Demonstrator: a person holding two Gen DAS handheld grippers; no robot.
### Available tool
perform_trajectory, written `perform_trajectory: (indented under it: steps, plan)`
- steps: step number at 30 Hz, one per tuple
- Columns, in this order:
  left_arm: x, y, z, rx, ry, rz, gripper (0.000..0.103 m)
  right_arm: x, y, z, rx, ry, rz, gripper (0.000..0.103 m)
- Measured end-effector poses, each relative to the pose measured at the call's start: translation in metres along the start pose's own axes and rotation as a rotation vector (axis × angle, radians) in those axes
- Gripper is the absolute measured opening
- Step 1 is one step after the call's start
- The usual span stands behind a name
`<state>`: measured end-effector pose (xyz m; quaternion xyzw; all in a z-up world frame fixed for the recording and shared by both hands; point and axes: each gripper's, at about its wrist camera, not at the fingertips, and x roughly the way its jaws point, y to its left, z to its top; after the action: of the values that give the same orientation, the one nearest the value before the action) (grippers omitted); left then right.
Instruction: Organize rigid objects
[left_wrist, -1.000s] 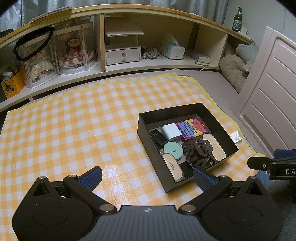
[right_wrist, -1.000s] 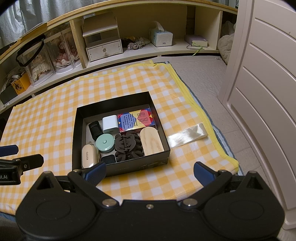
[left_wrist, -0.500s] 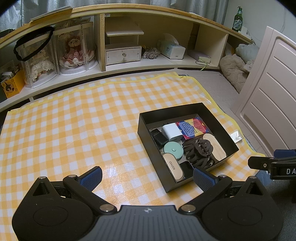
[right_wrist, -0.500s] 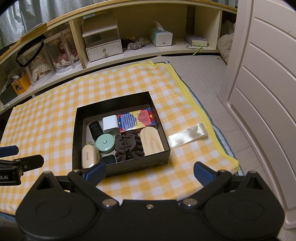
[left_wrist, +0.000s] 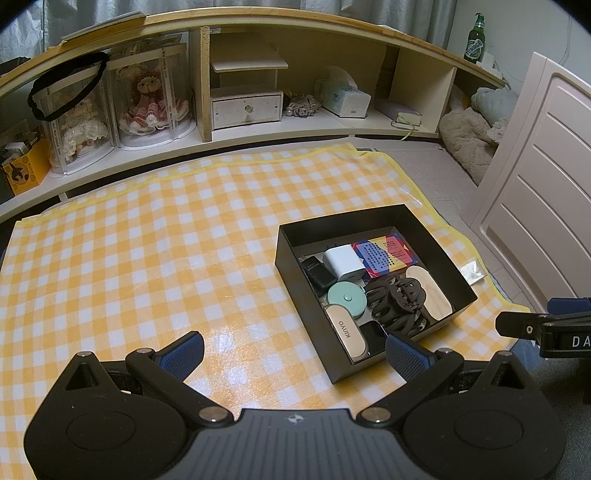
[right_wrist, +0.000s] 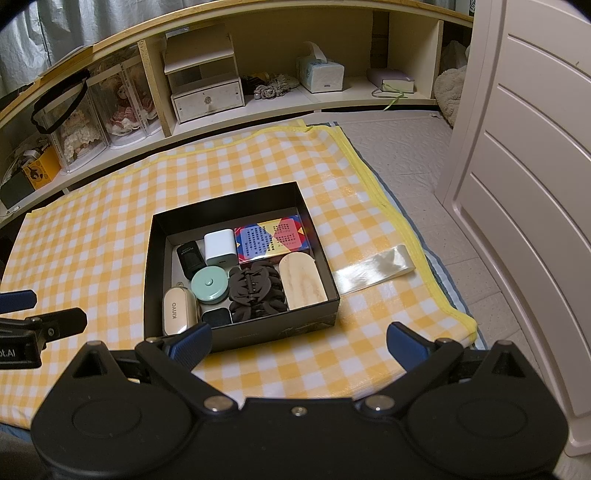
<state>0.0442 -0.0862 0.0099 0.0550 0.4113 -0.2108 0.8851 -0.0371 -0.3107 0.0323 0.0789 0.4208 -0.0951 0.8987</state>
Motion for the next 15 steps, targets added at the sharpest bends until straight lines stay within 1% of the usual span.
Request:
perform_trajectory:
  steps: [15]
  plan:
    - [0.0006, 0.0024, -0.0016, 0.004, -0.001, -0.001, 0.103, 0.0001, -0.0002, 0.0010, 0.001, 0.000, 0.001, 0.102]
